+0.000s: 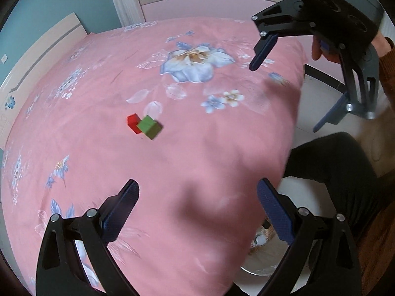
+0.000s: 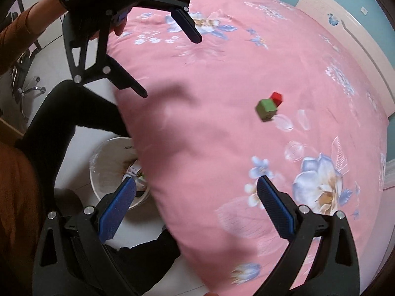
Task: Collect trash
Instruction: 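Move both open tools back over the bed toward the red and green blocks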
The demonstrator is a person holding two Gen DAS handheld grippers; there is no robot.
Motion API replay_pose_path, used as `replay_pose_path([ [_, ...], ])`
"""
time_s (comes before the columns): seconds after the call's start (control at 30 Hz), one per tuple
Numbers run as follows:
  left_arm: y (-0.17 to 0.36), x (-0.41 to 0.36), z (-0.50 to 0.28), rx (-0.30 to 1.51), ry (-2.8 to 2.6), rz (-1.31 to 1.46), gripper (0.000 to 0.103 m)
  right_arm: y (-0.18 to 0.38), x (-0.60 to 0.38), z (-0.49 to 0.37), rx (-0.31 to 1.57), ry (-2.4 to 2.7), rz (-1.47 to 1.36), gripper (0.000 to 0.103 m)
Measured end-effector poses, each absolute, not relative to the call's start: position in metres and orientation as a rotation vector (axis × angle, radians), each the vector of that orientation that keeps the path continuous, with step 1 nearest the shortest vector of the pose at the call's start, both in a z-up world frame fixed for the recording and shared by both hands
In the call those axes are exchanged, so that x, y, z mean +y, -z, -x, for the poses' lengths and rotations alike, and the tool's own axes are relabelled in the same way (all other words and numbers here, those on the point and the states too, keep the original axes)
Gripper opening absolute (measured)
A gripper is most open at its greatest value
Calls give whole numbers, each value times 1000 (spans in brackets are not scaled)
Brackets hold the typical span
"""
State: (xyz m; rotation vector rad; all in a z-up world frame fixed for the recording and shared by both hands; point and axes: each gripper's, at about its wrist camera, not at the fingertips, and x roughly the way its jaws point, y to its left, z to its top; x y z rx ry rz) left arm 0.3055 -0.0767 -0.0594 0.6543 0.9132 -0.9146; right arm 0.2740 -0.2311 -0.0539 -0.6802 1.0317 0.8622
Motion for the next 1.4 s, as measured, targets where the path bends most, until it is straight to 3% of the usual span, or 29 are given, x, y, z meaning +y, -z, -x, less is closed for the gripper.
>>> replay_pose_path([
  [0.7, 102, -101, -458, 967, 950, -590, 98, 110, -229, -387, 1023, -864, 719, 96],
  [1.3, 129, -126, -502, 1031, 912, -549, 98, 138, -218, -438, 1017, -893, 662, 96],
  [1.37, 130, -126, -505, 1033, 910, -546, 97, 141, -214, -444, 1022, -897, 652, 92],
  [1.4, 130, -126, -506, 1031, 913, -543, 95, 143, -213, -447, 1023, -898, 651, 84],
])
